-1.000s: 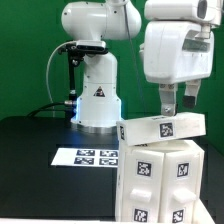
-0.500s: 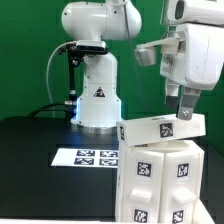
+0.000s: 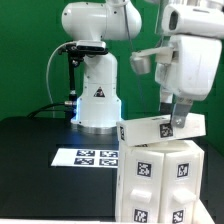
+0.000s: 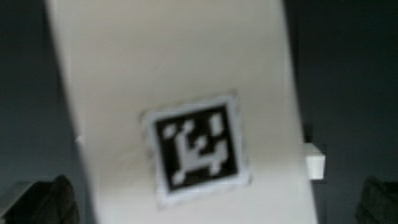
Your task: Assemble cabinet
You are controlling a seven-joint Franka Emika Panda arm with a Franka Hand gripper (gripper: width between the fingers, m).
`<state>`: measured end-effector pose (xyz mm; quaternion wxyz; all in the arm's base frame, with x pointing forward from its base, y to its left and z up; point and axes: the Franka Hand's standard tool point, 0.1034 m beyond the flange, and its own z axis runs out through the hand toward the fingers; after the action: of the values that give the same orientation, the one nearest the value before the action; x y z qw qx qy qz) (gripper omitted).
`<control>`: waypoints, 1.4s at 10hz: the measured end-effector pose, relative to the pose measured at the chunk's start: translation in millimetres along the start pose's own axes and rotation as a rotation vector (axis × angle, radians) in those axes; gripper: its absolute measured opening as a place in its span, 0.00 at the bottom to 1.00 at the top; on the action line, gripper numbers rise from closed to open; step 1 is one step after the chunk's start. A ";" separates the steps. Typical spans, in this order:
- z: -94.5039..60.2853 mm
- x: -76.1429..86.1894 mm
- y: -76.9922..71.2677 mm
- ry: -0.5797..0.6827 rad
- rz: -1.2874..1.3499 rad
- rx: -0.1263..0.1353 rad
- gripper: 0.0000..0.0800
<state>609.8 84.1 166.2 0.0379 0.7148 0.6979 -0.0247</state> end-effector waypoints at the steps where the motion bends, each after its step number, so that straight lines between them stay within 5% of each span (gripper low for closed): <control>1: 2.1 -2.5 1.1 0.000 0.007 0.001 1.00; 3: 2.2 -2.2 0.7 -0.001 0.032 0.002 1.00; 5: 2.5 -2.9 0.8 -0.001 0.073 0.003 0.69; 8: 2.8 -2.6 0.6 0.000 0.323 0.003 0.69; 10: 2.9 -1.0 2.7 0.008 0.595 -0.011 0.69; 14: 2.7 0.7 5.4 0.004 1.243 0.004 0.69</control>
Offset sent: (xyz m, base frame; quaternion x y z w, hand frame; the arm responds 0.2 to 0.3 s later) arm 0.0000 0.0000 0.0000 0.0000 0.0000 0.0000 1.0000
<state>615.3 84.5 163.6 0.0428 0.9876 0.1512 0.0021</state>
